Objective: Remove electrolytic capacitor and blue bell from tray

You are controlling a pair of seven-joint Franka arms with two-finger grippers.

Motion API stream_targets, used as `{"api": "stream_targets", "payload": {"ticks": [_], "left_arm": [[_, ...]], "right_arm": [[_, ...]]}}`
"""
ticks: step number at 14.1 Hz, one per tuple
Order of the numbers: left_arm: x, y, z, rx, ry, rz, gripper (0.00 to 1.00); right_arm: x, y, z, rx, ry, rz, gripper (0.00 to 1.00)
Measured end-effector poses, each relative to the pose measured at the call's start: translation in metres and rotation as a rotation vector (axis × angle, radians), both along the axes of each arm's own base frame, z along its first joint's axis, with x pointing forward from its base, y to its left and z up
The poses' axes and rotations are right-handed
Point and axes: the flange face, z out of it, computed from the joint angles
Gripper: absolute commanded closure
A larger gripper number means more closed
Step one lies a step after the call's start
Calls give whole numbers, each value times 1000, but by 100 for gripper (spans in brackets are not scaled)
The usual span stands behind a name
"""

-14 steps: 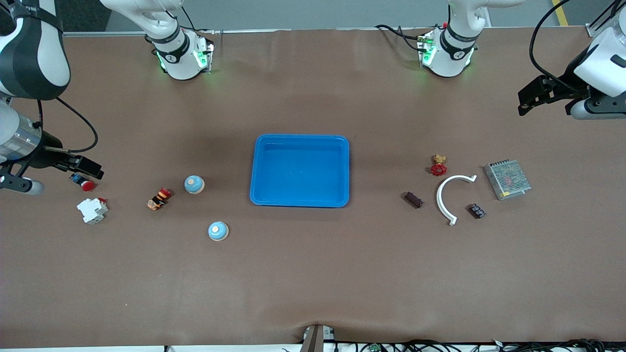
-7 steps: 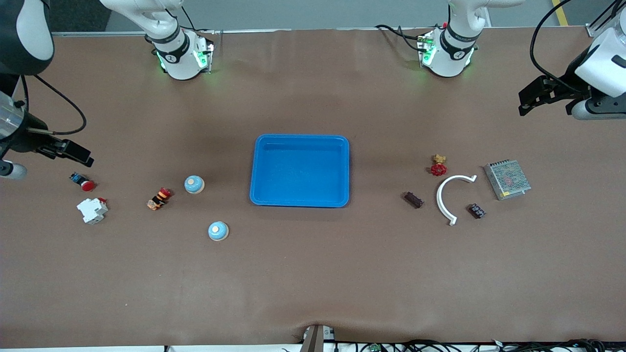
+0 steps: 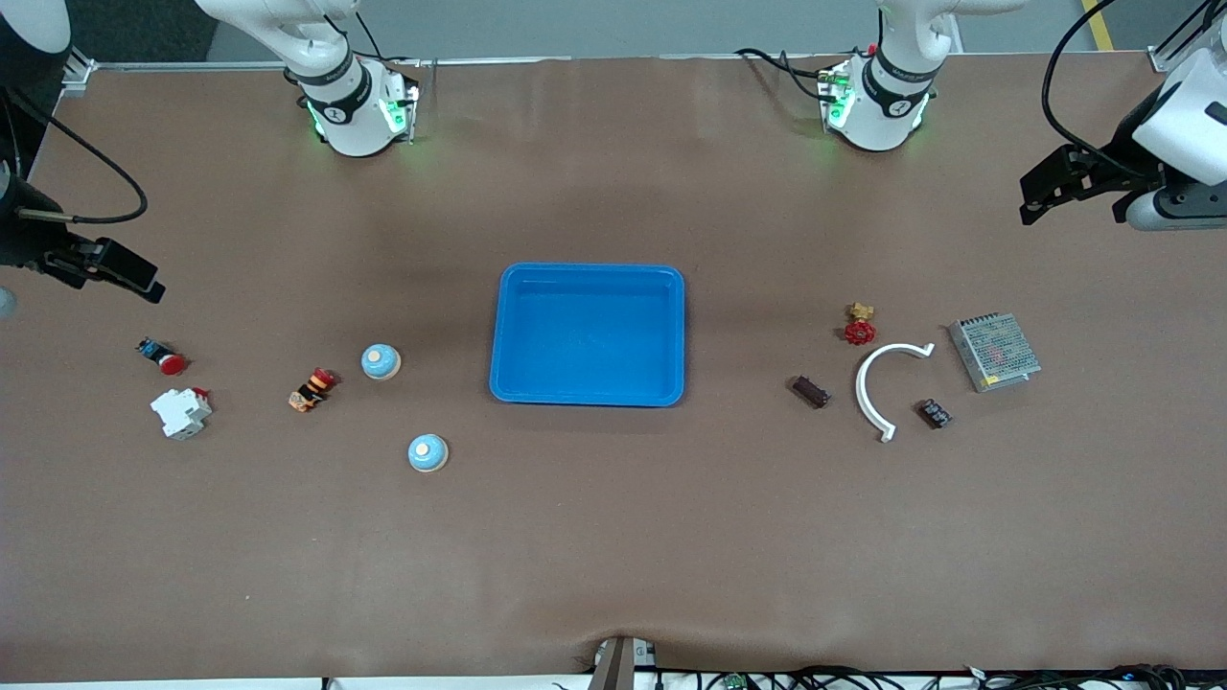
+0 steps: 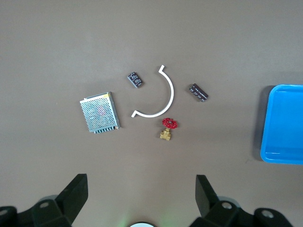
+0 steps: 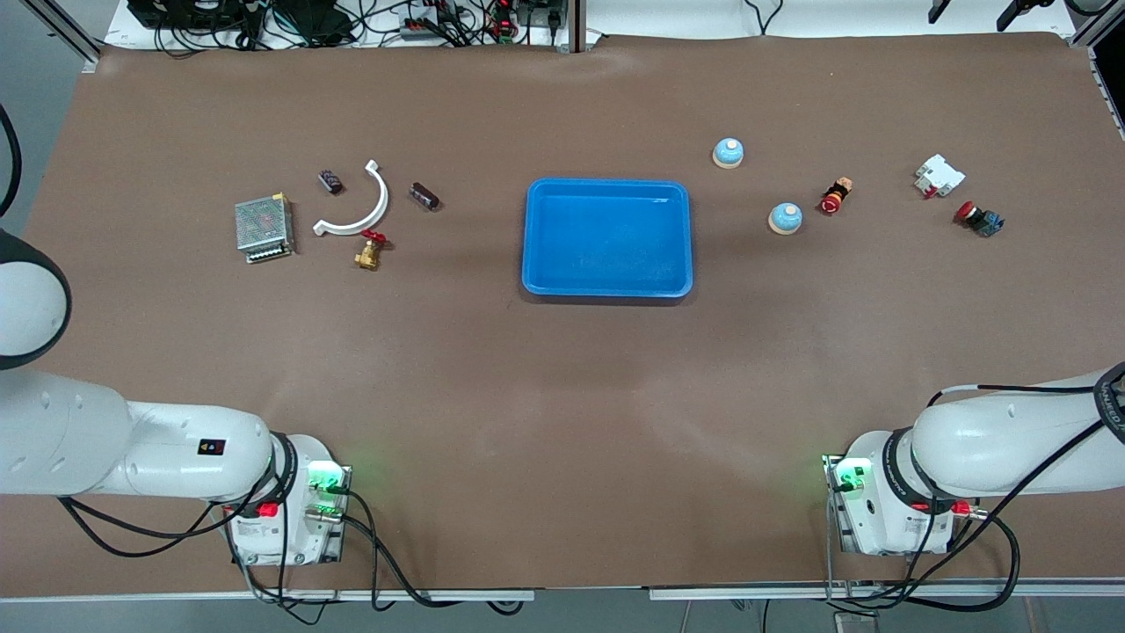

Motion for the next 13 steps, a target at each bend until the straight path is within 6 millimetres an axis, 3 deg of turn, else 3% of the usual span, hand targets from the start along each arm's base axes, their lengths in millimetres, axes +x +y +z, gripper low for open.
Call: {"api": "stream_targets", "payload": {"ticks": [3, 13], "left_arm": [[0, 1, 1, 0, -2, 0, 0], [-2, 1, 13, -3, -28, -3, 0]], "right_arm": [[-5, 5, -4, 23, 42, 106, 0], [-9, 14, -7, 36, 79, 137, 0]]}}
